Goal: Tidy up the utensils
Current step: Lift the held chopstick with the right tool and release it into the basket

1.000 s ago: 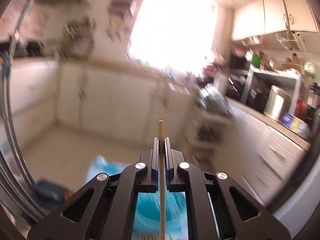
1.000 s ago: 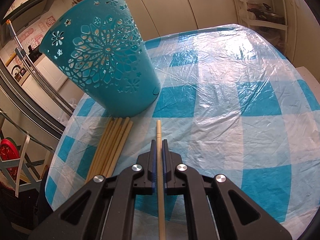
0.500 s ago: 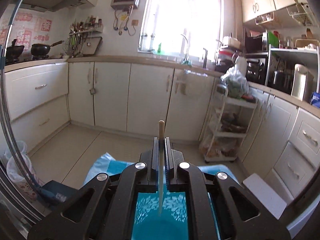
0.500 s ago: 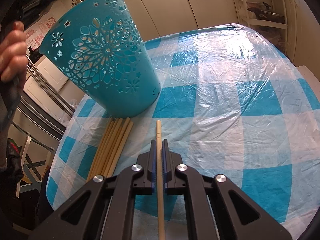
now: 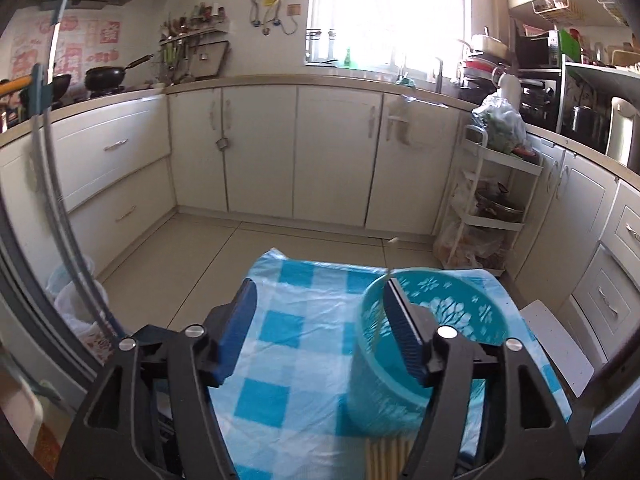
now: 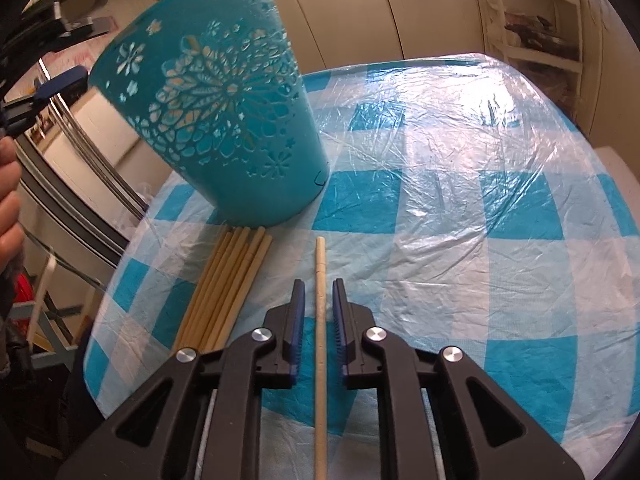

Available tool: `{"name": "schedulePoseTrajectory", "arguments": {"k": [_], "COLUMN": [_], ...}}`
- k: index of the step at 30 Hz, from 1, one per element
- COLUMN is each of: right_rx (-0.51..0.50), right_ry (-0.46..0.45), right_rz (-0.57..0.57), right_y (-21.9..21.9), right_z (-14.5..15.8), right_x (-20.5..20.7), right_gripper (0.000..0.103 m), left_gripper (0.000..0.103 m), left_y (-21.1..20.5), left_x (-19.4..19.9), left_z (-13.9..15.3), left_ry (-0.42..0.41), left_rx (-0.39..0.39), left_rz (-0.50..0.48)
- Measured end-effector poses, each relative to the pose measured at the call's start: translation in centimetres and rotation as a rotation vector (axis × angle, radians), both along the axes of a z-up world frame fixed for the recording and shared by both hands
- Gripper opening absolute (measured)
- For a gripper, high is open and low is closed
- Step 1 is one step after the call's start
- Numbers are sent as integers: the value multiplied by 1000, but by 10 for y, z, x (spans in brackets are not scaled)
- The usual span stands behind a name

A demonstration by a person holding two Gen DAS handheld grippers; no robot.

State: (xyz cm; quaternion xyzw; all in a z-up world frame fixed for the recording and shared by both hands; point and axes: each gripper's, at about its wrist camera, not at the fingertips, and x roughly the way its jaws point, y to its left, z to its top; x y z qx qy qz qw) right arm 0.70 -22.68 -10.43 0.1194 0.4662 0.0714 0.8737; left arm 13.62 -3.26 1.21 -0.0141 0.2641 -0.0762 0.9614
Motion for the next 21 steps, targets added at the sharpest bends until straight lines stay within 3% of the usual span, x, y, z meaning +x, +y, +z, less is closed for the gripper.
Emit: {"name": "schedulePoseTrajectory", "arguments": {"k": [6, 9, 12, 16, 21], "right_rx": [-222, -147, 9, 210, 294], "right_ry": [46, 59, 24, -137, -401], "right_rz": [71, 17, -65, -101, -76], "right_y": [25, 9, -17, -40, -28], "right_z": [4, 10, 29, 85, 171], "right_x": [9, 4, -12, -29, -8], "right_gripper": [6, 6, 6, 6, 6], "left_gripper": [72, 74, 77, 78, 78], "left_y": [45, 59, 71, 85, 88], "left_x": [-18, -27, -39, -53, -65], "left_z": [-28, -41, -57, -79, -83], "left_ry": [109, 159, 202, 268, 287], "left_rx": [-35, -69, -82, -84, -102], "left_rz": [41, 47, 52, 54, 51]}}
